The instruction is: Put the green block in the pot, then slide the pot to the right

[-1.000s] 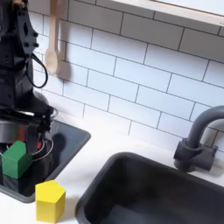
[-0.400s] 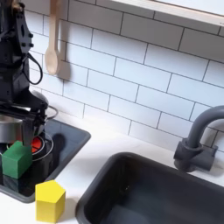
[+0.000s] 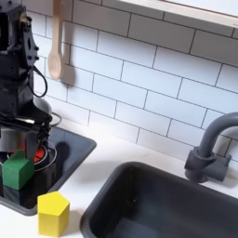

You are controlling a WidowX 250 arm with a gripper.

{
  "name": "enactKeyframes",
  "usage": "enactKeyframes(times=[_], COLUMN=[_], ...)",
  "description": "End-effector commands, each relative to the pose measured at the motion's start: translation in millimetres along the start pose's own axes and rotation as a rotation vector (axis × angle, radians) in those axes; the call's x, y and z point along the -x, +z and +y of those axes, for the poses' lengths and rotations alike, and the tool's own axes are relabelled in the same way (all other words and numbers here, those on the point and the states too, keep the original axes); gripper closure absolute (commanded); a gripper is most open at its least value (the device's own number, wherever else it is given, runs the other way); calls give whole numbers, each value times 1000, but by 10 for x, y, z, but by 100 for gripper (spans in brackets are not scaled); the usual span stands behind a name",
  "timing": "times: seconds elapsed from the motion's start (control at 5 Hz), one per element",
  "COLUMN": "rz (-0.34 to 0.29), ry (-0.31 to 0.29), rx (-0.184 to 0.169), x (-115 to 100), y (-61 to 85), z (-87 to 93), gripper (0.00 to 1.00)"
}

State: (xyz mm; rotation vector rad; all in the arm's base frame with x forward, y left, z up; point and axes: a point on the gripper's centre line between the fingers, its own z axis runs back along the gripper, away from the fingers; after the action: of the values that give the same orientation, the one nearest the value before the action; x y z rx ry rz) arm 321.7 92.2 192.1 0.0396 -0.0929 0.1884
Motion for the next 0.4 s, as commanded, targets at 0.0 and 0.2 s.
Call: enactKeyframes(times=[0.0, 0.2], rz=[27, 43], ry=[-24, -37], rx=[-8, -9], x=[-54, -45], y=[-155, -228], z=[-7, -1], gripper=[0, 0])
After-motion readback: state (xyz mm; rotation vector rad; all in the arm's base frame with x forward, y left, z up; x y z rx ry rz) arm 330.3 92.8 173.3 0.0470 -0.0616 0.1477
